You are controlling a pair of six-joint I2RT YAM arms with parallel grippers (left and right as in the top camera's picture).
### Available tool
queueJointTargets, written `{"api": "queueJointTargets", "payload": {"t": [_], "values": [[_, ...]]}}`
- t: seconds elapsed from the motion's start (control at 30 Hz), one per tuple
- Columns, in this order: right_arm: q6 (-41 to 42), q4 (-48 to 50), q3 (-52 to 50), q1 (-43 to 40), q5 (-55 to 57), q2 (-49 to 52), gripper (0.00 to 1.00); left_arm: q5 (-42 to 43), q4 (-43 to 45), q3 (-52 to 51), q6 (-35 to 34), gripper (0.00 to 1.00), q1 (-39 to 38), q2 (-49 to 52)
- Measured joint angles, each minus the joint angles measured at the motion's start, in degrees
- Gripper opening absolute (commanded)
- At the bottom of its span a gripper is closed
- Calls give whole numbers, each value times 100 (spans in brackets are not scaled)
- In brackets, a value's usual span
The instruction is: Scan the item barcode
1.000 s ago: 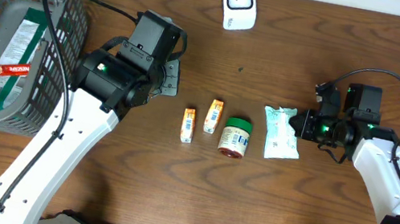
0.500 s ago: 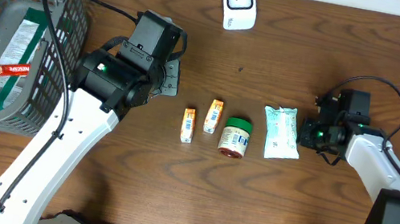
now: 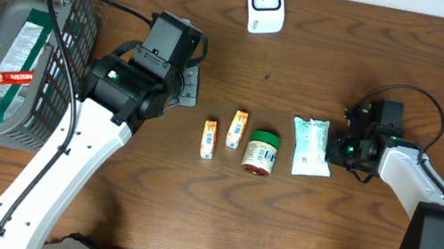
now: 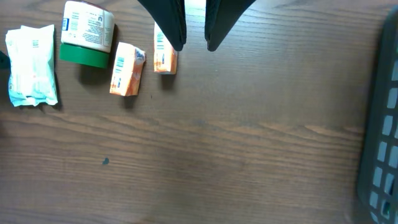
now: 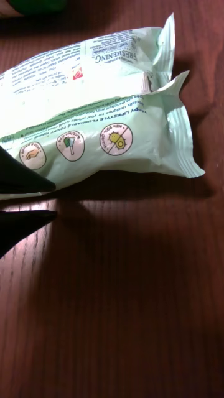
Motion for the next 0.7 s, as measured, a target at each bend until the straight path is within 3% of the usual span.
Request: {"api": "queueJointTargets", "payload": {"t": [0.17, 0.7], "values": [[-9, 125, -7, 107, 24, 0, 14, -68, 2, 0, 2, 14, 0, 0], [59, 74, -11, 225, 192, 46, 15, -105, 2, 0, 2, 14, 0, 0]]}}
